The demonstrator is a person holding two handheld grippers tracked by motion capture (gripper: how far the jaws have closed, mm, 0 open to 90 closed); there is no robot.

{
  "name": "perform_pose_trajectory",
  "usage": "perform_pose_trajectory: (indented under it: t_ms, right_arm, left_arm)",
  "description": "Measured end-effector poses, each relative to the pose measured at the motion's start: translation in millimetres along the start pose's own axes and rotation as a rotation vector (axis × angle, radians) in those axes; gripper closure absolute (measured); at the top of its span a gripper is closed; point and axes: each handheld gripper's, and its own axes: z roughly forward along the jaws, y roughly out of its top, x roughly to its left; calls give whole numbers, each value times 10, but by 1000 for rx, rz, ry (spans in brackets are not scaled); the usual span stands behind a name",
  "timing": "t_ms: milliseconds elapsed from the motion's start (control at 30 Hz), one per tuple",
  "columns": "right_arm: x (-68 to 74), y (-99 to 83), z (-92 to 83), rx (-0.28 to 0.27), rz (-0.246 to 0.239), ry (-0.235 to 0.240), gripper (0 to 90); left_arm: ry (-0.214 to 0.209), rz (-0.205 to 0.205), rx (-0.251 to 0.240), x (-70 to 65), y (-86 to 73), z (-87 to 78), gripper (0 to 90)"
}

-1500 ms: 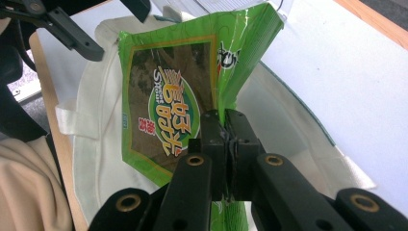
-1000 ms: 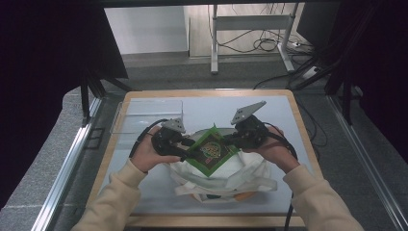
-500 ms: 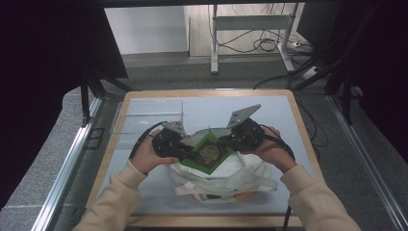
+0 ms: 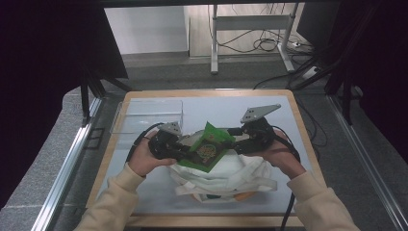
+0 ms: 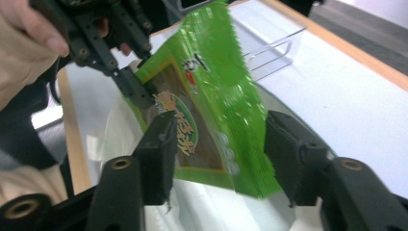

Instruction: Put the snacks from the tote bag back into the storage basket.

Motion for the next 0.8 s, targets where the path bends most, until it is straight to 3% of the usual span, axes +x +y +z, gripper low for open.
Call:
perform_pose_trajectory:
  t_ms: [200, 567, 800]
  right_arm:
    - [-29, -107, -93, -45, 84, -38, 376]
    - [-44, -365, -38, -6, 155, -65, 370]
    - [-10, -482, 66, 1, 196, -57, 367]
  left_arm:
    - [-1, -13, -35, 14, -40, -55, 726]
    - [14, -3, -65, 17, -90, -125, 725]
    - [16, -16, -79, 10, -123, -108, 725]
